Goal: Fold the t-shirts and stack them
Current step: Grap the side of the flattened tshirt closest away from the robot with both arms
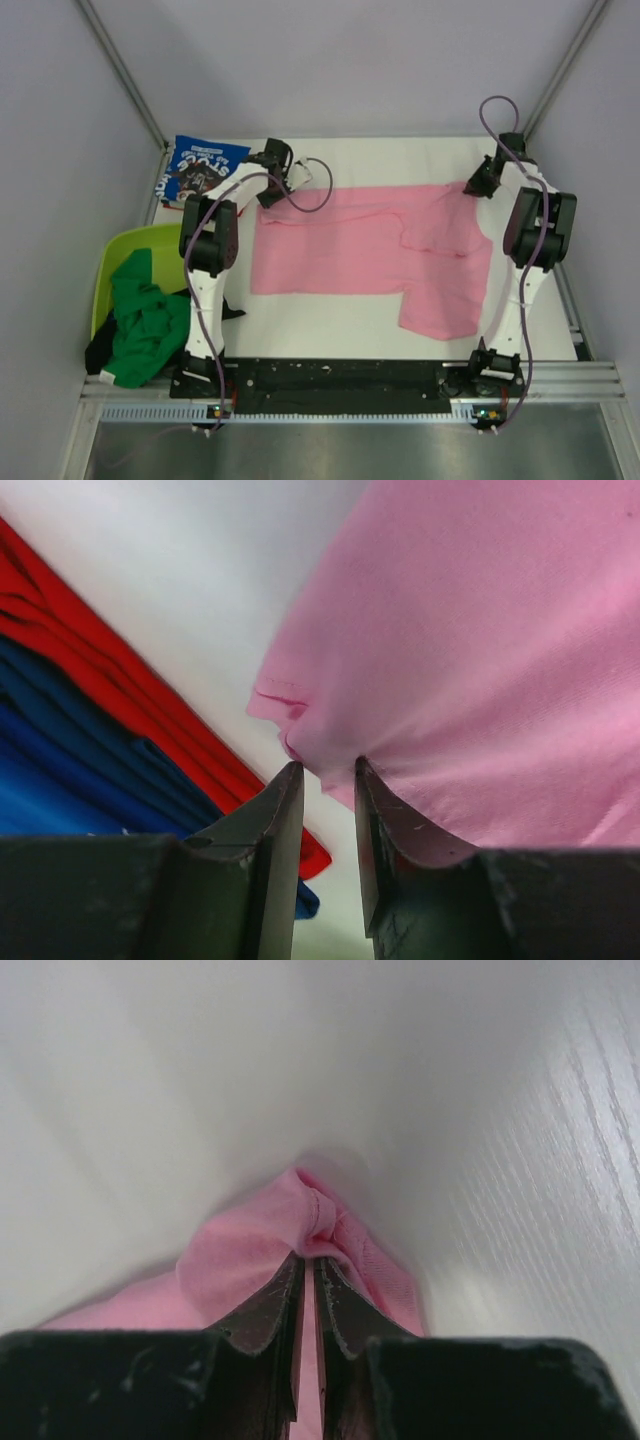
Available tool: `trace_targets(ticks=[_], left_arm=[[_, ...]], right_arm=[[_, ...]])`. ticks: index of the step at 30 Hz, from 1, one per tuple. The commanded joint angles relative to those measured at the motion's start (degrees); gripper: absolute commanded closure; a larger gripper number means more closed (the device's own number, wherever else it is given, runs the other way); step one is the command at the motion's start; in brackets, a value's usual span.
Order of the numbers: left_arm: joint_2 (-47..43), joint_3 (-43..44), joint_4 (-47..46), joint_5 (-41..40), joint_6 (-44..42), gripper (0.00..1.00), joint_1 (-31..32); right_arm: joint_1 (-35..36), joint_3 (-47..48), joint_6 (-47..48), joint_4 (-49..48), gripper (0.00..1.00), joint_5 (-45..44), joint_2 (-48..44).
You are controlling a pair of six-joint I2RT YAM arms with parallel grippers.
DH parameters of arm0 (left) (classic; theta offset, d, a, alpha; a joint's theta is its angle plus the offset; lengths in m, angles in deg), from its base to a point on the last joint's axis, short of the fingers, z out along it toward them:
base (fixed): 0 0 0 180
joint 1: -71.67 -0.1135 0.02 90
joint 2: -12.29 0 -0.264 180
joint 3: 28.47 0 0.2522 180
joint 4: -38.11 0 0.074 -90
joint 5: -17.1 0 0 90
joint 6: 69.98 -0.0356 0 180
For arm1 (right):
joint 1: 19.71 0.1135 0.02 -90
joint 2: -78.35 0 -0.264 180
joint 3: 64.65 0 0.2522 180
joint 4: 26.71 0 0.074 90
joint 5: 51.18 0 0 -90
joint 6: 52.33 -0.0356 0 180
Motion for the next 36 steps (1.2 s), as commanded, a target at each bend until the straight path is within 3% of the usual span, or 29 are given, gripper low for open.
trace_targets(ticks=[1, 3, 6, 8, 10, 11, 16, 21, 24, 28, 36], left_arm=[[2.5, 3.3, -2.4, -2.0, 0.7, 0.68, -0.3], [1.6, 4.6, -2.4, -2.6, 0.5, 0.65, -0.3], [-3.7, 4.2, -3.5, -0.6, -0.2, 0.55, -0.4], [-8.6, 3.1, -2.5, 3.9, -1.0, 0.47, -0.2], [-13.9, 0.6, 0.6, 12.0, -2.4, 0.37, 0.2], [-17.0, -0.9, 2.8, 15.4, -3.7, 0.05, 0.6], [-29.9, -10.8, 19.1, 28.3, -13.2, 0.07, 2.0], [-40.5, -29.0, 25.5, 30.1, -21.6, 0.23, 2.0], [-45.5, -39.2, 21.8, 28.7, -21.1, 0.24, 2.0], [-47.5, -49.3, 12.4, 25.4, -18.4, 0.22, 2.0], [-45.8, -54.7, 0.5, 21.7, -14.6, 0.23, 2.0]], right_arm=[[-1.1, 6.1, 5.0, 3.9, 0.91, 0.0, 3.9], [-1.1, 7.2, 7.5, 4.3, 0.84, 1.9, 1.5], [-1.1, 6.4, 10.6, 4.3, 0.56, 4.1, -6.3], [-0.5, 4.3, 13.5, 3.9, 0.43, 4.9, -13.1], [1.0, 0.2, 18.0, 3.1, 0.36, 4.9, -20.8], [1.9, -2.7, 20.9, 2.7, 0.35, 5.7, -25.0], [12.2, -23.1, 37.0, 3.5, 0.34, 7.2, -46.4], [31.3, -41.9, 67.7, 14.3, 0.26, 0.6, -63.5], [35.9, -47.3, 67.4, 24.2, 0.26, -5.9, -68.5], [40.1, -55.1, 71.9, 31.7, 0.27, -6.4, -70.4], [44.4, -63.5, 76.3, 29.0, 0.27, -10.2, -67.9]])
